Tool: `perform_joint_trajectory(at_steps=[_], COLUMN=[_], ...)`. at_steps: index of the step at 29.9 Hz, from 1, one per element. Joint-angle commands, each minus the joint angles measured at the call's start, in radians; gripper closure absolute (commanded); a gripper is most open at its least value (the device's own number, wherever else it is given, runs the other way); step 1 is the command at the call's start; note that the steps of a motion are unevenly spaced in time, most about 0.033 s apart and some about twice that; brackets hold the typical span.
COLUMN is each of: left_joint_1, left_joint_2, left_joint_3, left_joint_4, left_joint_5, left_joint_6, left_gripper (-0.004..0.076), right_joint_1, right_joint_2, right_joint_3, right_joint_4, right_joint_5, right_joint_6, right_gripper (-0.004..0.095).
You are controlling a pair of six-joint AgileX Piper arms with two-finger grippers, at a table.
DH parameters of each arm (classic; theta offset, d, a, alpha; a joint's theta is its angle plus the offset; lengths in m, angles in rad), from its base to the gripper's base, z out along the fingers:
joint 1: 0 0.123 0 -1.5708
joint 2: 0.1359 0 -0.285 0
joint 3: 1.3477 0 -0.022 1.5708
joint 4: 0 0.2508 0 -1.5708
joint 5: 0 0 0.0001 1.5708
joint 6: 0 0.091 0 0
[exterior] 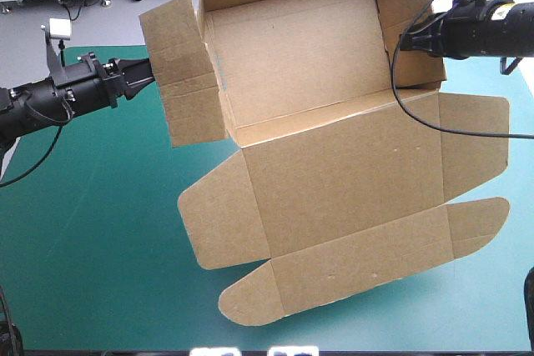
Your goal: Fold the box
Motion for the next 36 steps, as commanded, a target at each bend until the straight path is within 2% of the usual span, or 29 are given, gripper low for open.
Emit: perform_joint_trajectory(at_steps=[1, 6, 9, 18, 36], left_joint_1=[-0.005, -0.037, -0.074, -0.150, -0.153], left_joint_2=[-0.034, -0.038, -0.038, -0.038, -0.042], left_joint_3=[-0.055, -0.057, -0.057, -0.057, -0.075], left_joint_4=[-0.051, -0.055, -0.055, -0.063, -0.068], left_joint_5=[0.078, 0.078, 0.078, 0.076, 0.075], left_joint_6=[-0.019, -0.023, -0.024, -0.026, -0.043], left_gripper=[0.0580, 0.0416, 0.0370, 0.0367, 0.0367], right_joint_1=[-0.001, -0.001, -0.001, -0.001, 0.000], right_joint_2=[-0.039, -0.039, -0.039, -0.039, -0.010], right_joint_3=[-0.021, -0.021, -0.021, -0.021, -0.013], right_joint_4=[0.053, 0.053, 0.053, 0.041, 0.050], right_joint_5=[-0.037, -0.052, -0.060, -0.060, -0.063], right_joint_6=[0.006, 0.006, 0.006, 0.006, 0.004], right_gripper=[0.0908, 0.0908, 0.0908, 0.0908, 0.0908])
